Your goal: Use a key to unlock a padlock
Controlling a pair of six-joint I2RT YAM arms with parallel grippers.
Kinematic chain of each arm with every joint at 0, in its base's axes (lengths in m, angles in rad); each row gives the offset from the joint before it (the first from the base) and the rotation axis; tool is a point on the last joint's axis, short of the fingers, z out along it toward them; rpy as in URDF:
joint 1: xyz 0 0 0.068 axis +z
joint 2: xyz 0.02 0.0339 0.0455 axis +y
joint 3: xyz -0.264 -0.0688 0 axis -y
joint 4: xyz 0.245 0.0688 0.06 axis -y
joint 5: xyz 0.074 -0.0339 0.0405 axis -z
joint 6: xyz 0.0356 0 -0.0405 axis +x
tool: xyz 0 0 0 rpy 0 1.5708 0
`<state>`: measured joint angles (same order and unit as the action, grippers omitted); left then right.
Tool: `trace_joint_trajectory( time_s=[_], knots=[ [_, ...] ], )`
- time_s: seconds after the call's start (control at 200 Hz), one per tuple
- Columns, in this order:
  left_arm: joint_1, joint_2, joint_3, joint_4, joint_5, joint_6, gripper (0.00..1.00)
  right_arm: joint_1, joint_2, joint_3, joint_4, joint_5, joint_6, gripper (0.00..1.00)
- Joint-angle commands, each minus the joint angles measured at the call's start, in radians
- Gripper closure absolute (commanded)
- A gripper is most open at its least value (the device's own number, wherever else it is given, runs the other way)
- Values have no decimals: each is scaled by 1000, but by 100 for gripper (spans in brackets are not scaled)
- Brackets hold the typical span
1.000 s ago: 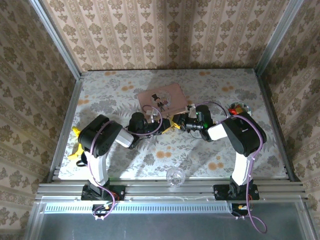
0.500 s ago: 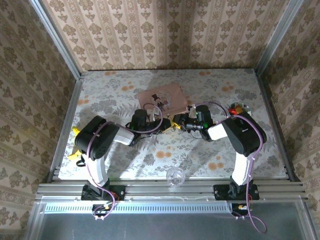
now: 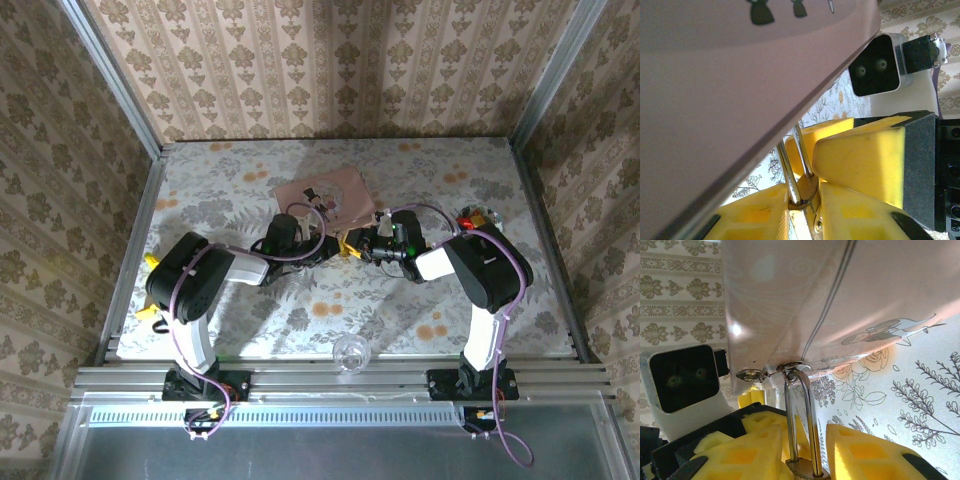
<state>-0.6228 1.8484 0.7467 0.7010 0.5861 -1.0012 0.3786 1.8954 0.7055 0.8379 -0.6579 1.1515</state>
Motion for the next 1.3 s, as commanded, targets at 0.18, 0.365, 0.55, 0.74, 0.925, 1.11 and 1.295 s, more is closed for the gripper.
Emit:
trace_joint_trajectory(
  time_s=[0.18,0.365,0.55,0.74,0.925,1.11,1.295],
  knots=[
    [14,40,-13,-124,-40,-69,100,5,-47,9,-60,5,-62,71],
    [14,19,-27,-118,-47,-92,100,-9,-191,5,-334,110,-213,64],
    [13,9,-28,-113,-54,-123,100,4,-381,19,-705,323,-423,63],
    [8,-5,-13,-147,-58,-145,100,106,-570,6,-959,602,-585,68],
    [3,-3,-1,-174,-55,-168,100,248,-627,-5,-1047,788,-638,68],
    [3,5,0,-176,-47,-199,100,384,-556,60,-1083,934,-663,71],
    [6,-1,2,-194,-46,-201,100,448,-427,173,-1108,991,-700,71]
  ],
)
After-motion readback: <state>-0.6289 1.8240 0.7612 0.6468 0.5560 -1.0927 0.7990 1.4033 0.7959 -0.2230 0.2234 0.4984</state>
